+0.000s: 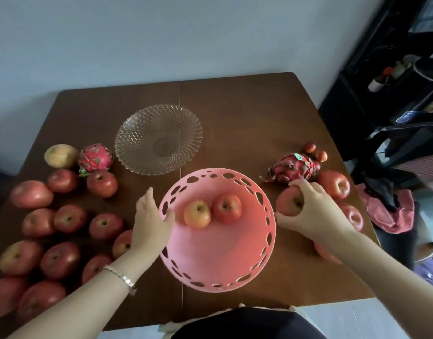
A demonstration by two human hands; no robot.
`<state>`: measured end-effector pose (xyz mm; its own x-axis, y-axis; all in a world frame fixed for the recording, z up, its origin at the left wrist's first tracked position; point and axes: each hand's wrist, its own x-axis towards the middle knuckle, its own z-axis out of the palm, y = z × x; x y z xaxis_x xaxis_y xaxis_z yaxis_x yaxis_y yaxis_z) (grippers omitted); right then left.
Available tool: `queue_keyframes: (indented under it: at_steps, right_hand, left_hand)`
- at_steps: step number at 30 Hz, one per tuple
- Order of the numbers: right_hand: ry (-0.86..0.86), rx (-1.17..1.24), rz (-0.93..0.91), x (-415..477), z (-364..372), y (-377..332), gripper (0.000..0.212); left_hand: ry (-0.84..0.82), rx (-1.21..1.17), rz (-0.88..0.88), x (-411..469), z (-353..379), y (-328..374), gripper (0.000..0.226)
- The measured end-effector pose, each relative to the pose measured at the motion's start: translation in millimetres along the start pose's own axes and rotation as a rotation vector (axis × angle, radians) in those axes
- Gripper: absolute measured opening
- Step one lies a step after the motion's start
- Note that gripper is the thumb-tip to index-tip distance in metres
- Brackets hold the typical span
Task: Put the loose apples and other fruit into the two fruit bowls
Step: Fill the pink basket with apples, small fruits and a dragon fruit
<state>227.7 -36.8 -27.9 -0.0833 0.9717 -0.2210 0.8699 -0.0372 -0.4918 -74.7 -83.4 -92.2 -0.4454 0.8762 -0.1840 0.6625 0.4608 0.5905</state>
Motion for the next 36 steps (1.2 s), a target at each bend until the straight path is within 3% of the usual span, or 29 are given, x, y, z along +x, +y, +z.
queue_keyframes:
  at_steps: [2,4,6,8,13,17,20,22,25,26,29,32,33,36]
  right_hand:
    - [-0.052,0.337,0.105,3,4,-25,0.058]
    - [-0.256,0.548,0.248,3,26,-45,0.056]
    - [-0.483,0.501,0.303,1,58,-59,0.064]
    - [-0.583,0.378,0.274,-3,94,-65,0.072]
    - [-0.478,0.209,0.228,-10,155,-70,0.08]
    - [-0.376,0.432,0.317,-4,166,-74,0.081]
    - [-0.373,0.621,0.474,-3,163,-69,0.068]
    - [-0.37,0.595,0.475,-4,160,-62,0.053]
    - [-0.333,0.5,0.4,-5,155,-55,0.042]
    - [-0.336,0.497,0.385,-5,151,-54,0.041]
    - [-0.433,0.567,0.392,-2,134,-45,0.032]
    - [-0.578,0.695,0.402,2,100,-35,0.029]
    - [-0.478,0.607,0.301,6,86,-28,0.028]
    - [0.155,0.275,-0.018,22,37,-1,0.027]
  left_hand:
    - [-0.132,-0.068,-0.212,-1,6,-9,0.052]
    - [-0.155,-0.157,-0.273,-3,14,-15,0.033]
    - [-0.085,-0.198,-0.239,-7,19,-19,0.024]
    - [-0.041,-0.194,-0.202,-10,21,-19,0.026]
    - [-0.062,-0.182,-0.21,-12,31,-5,0.04]
    - [-0.061,-0.208,-0.205,-14,37,8,0.041]
    - [-0.095,-0.181,-0.211,-12,35,13,0.034]
    - [-0.074,0.002,-0.103,-13,34,18,0.041]
    - [0.051,0.371,0.374,-19,43,30,0.058]
    - [-0.016,0.405,0.489,-22,46,36,0.054]
    - [-0.293,0.446,0.577,-33,58,44,0.031]
    - [-0.329,0.584,0.63,-38,59,42,0.028]
    - [-0.331,0.622,0.646,-37,58,42,0.029]
    - [-0.393,0.685,0.643,-32,57,43,0.035]
